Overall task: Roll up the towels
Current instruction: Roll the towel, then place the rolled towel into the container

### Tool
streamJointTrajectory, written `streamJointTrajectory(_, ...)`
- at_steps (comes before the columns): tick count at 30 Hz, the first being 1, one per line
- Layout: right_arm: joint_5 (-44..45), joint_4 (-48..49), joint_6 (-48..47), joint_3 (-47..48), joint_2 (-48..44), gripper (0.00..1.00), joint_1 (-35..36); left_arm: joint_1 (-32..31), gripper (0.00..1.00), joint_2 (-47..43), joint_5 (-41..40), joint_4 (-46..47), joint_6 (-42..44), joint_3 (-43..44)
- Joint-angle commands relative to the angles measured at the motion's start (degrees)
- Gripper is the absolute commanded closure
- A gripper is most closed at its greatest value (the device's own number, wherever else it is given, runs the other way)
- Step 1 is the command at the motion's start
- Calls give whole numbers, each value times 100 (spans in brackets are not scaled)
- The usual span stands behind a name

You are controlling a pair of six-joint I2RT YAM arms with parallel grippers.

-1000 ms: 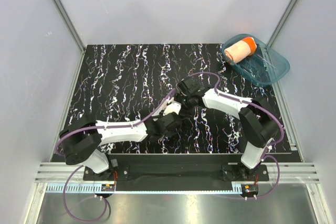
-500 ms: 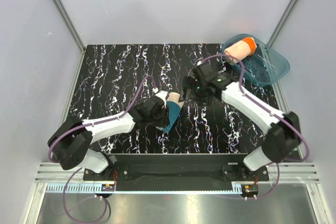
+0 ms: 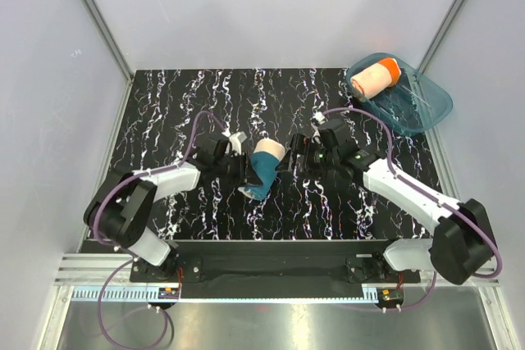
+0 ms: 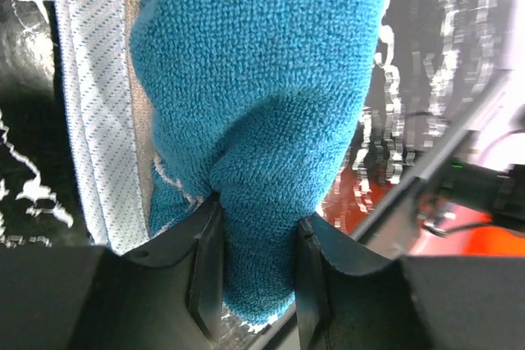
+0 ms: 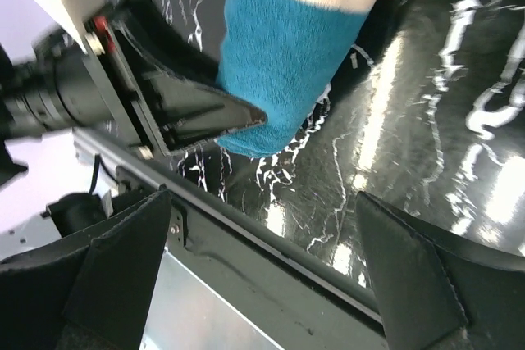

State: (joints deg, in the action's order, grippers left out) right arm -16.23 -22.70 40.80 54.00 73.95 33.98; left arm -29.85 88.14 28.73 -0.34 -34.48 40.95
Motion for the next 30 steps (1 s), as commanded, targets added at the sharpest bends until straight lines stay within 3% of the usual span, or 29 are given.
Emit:
streamJointTrajectory(1,-679,1398,183,-319,180,0,12,277,70,370,905,411,-348,-228)
streamJointTrajectory(10,-689,3129,113,-732,1147,0,12,1076,69,1319,1644,1045,-832,-175)
streamJointTrajectory(20,-549,5045,508,-830,2526,0,12,1561,69,1838,1548,606,-718,106)
streamJointTrajectory(30,-390,6022,693,-856,3309,0,12,1666,67,2479,1389,51,-586,546)
